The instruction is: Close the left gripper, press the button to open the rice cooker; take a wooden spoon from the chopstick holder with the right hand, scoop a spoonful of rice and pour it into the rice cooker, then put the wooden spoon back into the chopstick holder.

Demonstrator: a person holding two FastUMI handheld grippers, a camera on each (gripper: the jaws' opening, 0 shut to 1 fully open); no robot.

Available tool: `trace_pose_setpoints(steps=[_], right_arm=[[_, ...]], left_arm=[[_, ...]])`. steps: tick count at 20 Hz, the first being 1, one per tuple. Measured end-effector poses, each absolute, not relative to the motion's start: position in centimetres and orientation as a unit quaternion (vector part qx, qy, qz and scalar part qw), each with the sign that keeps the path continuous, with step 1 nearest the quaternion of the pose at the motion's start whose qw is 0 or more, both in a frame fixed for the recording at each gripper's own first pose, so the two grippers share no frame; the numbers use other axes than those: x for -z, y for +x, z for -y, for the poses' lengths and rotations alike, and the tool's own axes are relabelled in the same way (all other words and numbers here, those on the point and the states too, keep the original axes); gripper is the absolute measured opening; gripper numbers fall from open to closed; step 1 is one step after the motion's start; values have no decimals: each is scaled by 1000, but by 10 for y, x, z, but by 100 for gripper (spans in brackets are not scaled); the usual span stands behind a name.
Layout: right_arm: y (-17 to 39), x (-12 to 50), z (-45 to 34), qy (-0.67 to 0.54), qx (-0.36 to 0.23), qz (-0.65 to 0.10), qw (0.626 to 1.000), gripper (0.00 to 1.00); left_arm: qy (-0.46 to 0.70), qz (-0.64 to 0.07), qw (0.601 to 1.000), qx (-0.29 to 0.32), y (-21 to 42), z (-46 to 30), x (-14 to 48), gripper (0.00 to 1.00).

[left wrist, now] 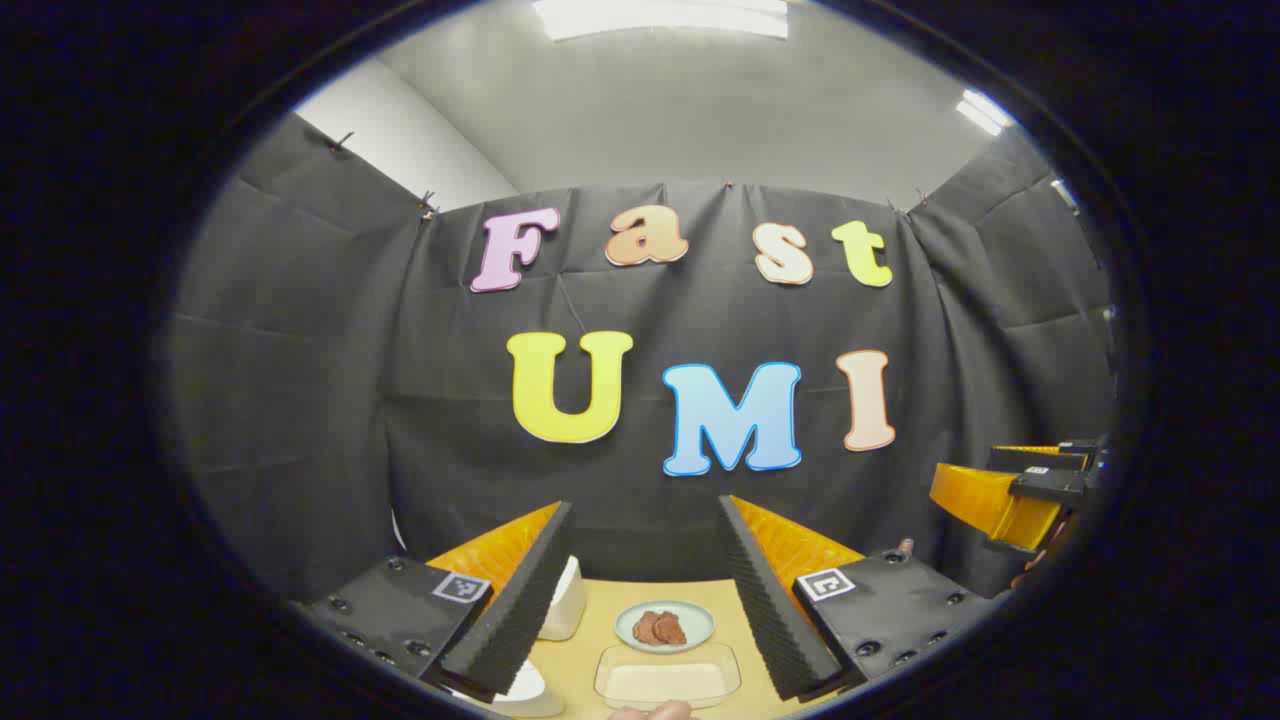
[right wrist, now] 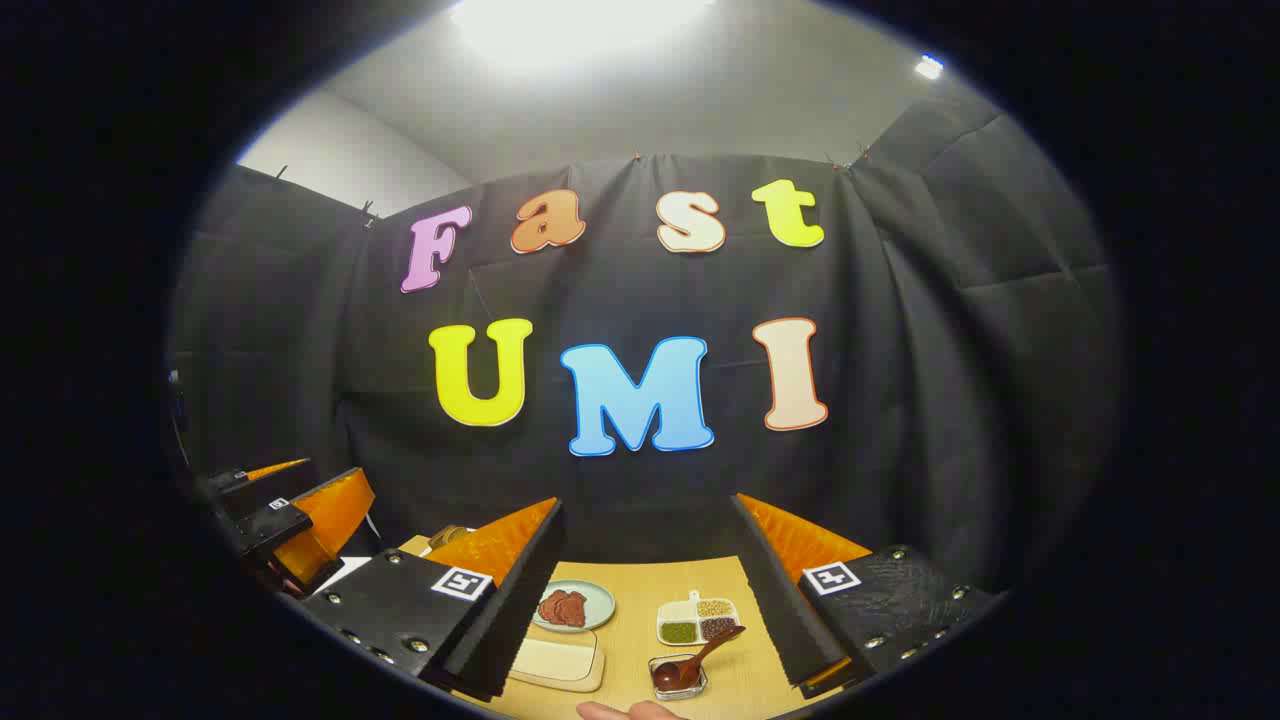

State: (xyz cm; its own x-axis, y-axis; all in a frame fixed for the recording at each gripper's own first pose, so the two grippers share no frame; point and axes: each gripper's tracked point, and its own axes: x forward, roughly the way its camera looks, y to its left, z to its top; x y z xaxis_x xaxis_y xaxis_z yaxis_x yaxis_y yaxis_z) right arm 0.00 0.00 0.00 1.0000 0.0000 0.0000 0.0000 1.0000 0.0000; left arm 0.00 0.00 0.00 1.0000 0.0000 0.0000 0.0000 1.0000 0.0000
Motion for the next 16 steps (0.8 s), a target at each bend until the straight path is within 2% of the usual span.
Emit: trace_pose_setpoints(steps=[1, 3, 4, 8, 9, 10, 16], right_arm=[[2, 0, 5, 1, 3, 1, 1000, 97], [3, 3, 13, 4, 12, -5, 1000, 97], [4, 1, 15, 6, 16, -2, 1000, 98], [6, 6, 14, 1, 13, -12, 1000, 97], [6, 7, 16, -3, 14, -13, 1000, 97], [6, 7, 16, -5, 15, -14, 1000, 97], [4, 5, 14, -10, 20, -9, 1000, 97]], left_arm=[[6, -1, 1000, -1, 2, 3, 2, 94], [4, -6, 1000, 10, 4, 16, 3, 99], [2, -4, 1000, 15, 6, 20, 2, 95], [-14, -11, 1000, 13, 11, 18, 3, 98], [-20, -11, 1000, 14, 12, 17, 3, 93], [-22, -12, 1000, 14, 12, 15, 3, 95], [-19, -6, 1000, 16, 11, 9, 1, 94]])
